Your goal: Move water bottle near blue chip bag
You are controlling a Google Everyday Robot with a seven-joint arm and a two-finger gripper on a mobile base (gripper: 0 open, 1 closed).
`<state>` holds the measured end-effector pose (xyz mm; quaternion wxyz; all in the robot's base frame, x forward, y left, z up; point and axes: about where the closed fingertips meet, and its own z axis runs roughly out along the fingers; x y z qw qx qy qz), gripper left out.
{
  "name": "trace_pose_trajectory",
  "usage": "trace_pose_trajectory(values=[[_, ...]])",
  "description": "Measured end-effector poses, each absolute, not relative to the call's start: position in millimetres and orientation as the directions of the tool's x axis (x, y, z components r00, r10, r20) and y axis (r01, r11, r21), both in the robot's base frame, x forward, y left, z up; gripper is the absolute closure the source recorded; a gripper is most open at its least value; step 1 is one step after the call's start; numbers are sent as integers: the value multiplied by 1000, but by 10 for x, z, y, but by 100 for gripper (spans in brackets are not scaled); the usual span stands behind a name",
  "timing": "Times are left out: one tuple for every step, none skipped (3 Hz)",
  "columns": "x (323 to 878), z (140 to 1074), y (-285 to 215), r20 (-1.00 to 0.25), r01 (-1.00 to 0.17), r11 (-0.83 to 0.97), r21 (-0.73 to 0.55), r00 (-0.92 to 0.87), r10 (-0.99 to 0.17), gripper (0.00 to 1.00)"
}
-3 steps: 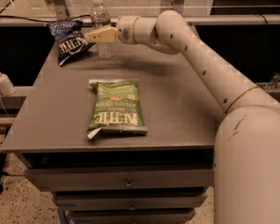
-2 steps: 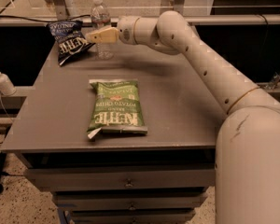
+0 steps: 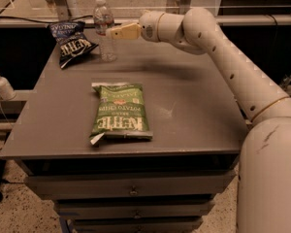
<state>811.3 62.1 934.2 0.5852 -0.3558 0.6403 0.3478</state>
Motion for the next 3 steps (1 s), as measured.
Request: trace_pose_trajectory(values=[[8036,9565,-47,-996,-847,531,-31,-18,-86,0],[7873,9818,-747,-993,-808,584,-79,14,-115,0],[7835,9872,-921,-992,-796,599,-90,20,-122,0]])
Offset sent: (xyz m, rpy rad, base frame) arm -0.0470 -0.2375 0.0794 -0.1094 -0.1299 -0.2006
